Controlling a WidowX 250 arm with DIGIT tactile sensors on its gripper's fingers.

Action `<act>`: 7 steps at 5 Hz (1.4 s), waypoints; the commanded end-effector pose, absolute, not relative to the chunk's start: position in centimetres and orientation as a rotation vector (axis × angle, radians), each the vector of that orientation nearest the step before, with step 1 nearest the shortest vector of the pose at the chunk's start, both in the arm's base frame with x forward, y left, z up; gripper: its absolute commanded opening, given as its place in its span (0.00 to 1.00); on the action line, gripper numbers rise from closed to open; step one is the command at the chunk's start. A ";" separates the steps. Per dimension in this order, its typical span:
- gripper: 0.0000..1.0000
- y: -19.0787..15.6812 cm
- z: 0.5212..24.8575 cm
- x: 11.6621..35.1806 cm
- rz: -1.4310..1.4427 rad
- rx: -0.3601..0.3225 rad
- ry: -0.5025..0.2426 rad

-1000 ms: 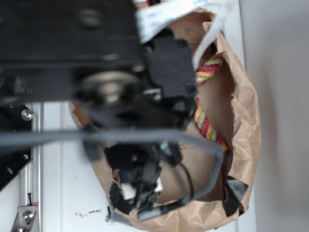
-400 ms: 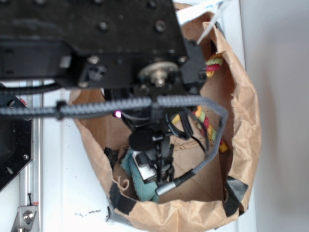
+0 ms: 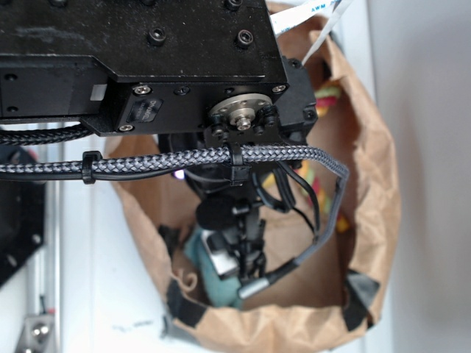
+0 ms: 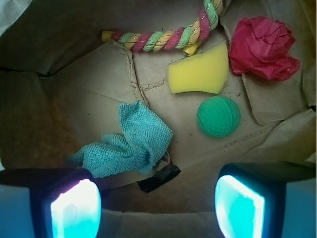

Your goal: Grab the blue cloth.

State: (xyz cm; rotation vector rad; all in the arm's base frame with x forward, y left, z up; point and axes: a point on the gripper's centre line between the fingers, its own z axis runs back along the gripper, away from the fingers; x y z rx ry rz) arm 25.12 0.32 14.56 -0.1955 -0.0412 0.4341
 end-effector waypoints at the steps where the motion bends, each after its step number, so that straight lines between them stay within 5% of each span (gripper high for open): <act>1: 1.00 -0.1 15.0 26.5 0.774 -0.189 -0.161; 2: 1.00 -0.1 13.2 26.2 0.731 -0.233 -0.212; 3: 1.00 -0.7 10.7 25.3 0.762 -0.291 -0.175; 5: 1.00 -1.1 7.7 25.1 0.680 -0.274 -0.143; 7: 1.00 -0.8 7.2 26.0 0.716 -0.342 -0.113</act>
